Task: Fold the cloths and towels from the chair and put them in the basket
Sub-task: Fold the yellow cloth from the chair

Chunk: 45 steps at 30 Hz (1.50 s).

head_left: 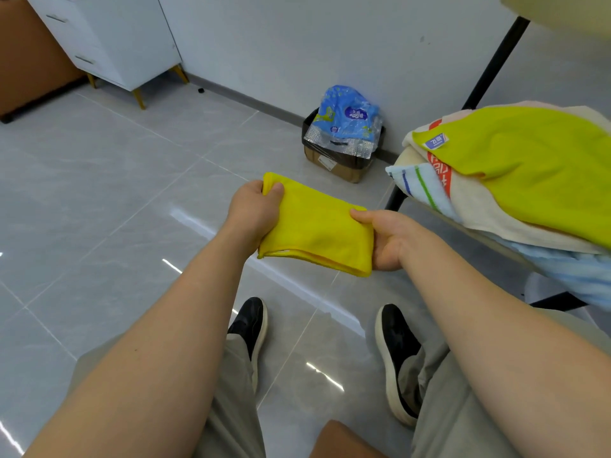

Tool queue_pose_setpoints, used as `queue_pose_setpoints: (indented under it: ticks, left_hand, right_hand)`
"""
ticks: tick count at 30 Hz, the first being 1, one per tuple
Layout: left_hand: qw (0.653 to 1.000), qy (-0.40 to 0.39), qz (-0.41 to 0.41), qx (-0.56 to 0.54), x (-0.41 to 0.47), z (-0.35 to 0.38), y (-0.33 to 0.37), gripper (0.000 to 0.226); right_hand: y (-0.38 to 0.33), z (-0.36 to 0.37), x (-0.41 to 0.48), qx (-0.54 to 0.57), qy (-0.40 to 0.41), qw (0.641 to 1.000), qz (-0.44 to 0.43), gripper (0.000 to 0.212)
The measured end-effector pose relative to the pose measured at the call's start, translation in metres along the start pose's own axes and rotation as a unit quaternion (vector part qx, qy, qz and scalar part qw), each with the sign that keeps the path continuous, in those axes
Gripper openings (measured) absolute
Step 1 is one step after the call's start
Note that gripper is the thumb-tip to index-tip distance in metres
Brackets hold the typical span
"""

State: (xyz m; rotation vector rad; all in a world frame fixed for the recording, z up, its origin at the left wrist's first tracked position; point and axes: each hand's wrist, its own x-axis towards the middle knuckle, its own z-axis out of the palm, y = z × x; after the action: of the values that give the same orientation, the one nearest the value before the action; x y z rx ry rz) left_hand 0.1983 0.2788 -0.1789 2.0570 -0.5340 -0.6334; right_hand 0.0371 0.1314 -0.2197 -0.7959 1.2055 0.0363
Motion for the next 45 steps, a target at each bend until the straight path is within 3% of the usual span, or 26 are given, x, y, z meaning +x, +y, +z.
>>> queue_pose_setpoints:
  ticks: [2, 5, 9, 15, 20, 23, 26, 32, 35, 37, 39, 42, 45]
  left_hand:
    - [1.000, 0.002, 0.004, 0.000, 0.000, 0.003, -0.001, 0.029]
    - [1.000, 0.012, 0.003, 0.001, 0.001, 0.007, -0.004, 0.031]
    - [1.000, 0.016, -0.003, -0.014, 0.001, 0.009, -0.004, 0.035]
    - [0.999, 0.027, 0.033, -0.035, -0.004, 0.017, -0.001, 0.035]
    - [0.996, 0.063, 0.043, -0.053, -0.005, 0.021, 0.001, 0.029]
    - [0.994, 0.047, 0.000, -0.094, -0.002, 0.019, 0.000, 0.020]
    - [0.978, 0.003, -0.069, -0.198, -0.003, 0.014, 0.005, 0.028]
    - [0.900, -0.165, -0.154, -0.373, -0.007, 0.000, 0.019, 0.039]
    - [0.869, -0.272, -0.165, -0.380, -0.004, -0.014, 0.016, 0.060]
    - [0.838, -0.386, -0.183, -0.340, -0.002, -0.018, 0.011, 0.089]
    - [0.811, -0.471, -0.189, -0.291, -0.006, -0.013, 0.009, 0.098]
    - [0.833, -0.489, -0.159, -0.203, -0.018, 0.007, 0.010, 0.085]
    - [0.867, -0.464, -0.140, -0.119, -0.025, 0.023, 0.009, 0.071]
  right_hand:
    - [0.000, 0.005, -0.001, 0.021, 0.006, 0.999, -0.029, 0.036]
    - [-0.001, 0.011, 0.000, 0.037, 0.028, 0.996, -0.075, 0.051]
    - [-0.004, 0.015, -0.003, -0.060, 0.148, 0.970, -0.184, 0.076]
    - [-0.012, 0.010, -0.014, -0.113, 0.242, 0.905, -0.331, 0.058]
    - [-0.019, 0.006, -0.018, -0.119, 0.208, 0.925, -0.296, 0.059]
    - [-0.022, 0.003, -0.025, -0.094, 0.156, 0.947, -0.263, 0.059]
    - [-0.024, -0.002, -0.030, -0.103, 0.123, 0.948, -0.275, 0.049]
    - [-0.033, -0.011, -0.038, -0.276, 0.195, 0.834, -0.435, 0.041]
    - [-0.043, -0.020, -0.047, -0.307, 0.128, 0.832, -0.444, 0.039]
    - [-0.044, -0.024, -0.050, -0.345, 0.055, 0.833, -0.428, 0.039]
    - [-0.041, -0.024, -0.051, -0.382, -0.002, 0.829, -0.409, 0.035]
    - [-0.036, -0.020, -0.052, -0.462, -0.028, 0.789, -0.404, 0.033]
    - [-0.036, -0.018, -0.058, -0.516, -0.012, 0.764, -0.388, 0.046]
